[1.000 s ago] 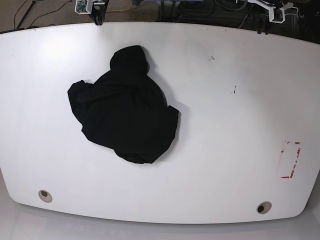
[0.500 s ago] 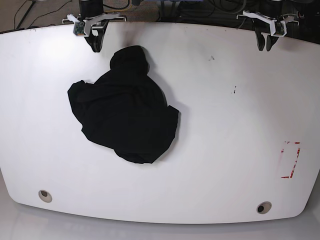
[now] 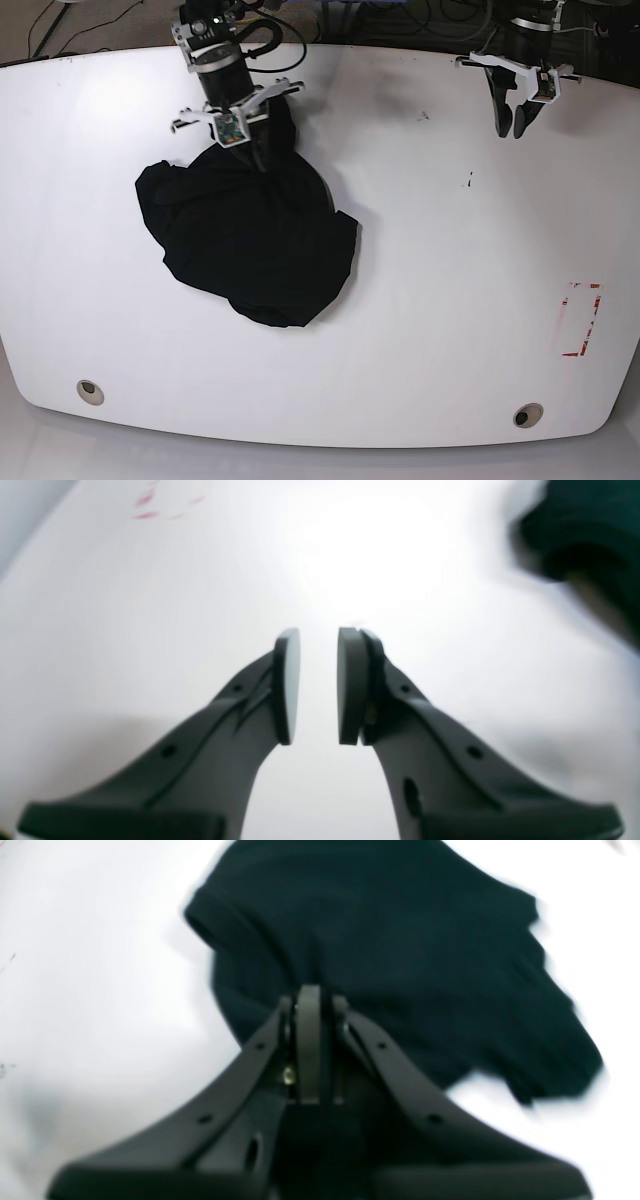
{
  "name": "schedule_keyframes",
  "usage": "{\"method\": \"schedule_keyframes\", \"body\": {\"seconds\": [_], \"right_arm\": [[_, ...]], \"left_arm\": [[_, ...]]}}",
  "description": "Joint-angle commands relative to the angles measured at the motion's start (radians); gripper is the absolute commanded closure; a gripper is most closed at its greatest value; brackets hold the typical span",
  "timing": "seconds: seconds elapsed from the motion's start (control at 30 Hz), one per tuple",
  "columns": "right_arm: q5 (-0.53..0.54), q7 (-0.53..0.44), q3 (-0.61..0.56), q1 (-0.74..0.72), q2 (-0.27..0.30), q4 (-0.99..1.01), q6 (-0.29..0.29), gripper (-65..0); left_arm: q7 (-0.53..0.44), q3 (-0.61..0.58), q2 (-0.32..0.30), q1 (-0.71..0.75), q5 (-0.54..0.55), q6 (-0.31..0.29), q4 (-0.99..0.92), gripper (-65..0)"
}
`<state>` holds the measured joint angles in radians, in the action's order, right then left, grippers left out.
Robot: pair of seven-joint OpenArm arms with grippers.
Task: Layout the t-shirt on the table in an organized manner, then fold the t-shirt properly
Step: 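Move the right gripper down onto the crumpled black t-shirt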
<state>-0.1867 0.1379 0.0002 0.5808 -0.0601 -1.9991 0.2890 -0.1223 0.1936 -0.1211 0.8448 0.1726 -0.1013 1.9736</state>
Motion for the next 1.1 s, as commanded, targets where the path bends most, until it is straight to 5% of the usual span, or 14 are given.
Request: {"method": "schedule_keyframes", "body": {"seconds": [0.0,0.27,0.43,0.67,0.87,1.07], "right_arm": [[-0.043,0.002,-0.044,-0.038,-0.002,-0.016,0.000,-11.9],[-0.207,0.049,-0.176,-0.150,-0.004,-0.012,-0.003,-38.4],[-0.276,0.147,-0.269,-0.233,0.004,-0.010,-0.001,-48.2],[-0.340,0.239,-0.355,-0.353,0.004,0.056,-0.001,-51.0],[-0.396,0.243,-0.398,-0.442,0.004,0.183,0.000,-51.0],[-0.431,0.243,-0.428,-0.508,0.004,0.306,0.000,-51.0]], "left_arm": [[-0.026,-0.009,-0.005,-0.011,0.002,0.007,0.017,-11.0],[-0.026,-0.015,-0.007,-0.023,0.002,0.007,0.019,-11.3],[-0.026,-0.010,-0.012,-0.023,0.002,0.007,0.019,-11.3],[-0.026,-0.013,-0.067,-0.017,0.003,0.007,0.019,-13.9],[-0.026,0.000,-0.065,-0.017,0.003,0.007,0.019,-26.5],[-0.026,0.028,-0.064,-0.017,0.003,0.007,0.019,-26.4]]}}
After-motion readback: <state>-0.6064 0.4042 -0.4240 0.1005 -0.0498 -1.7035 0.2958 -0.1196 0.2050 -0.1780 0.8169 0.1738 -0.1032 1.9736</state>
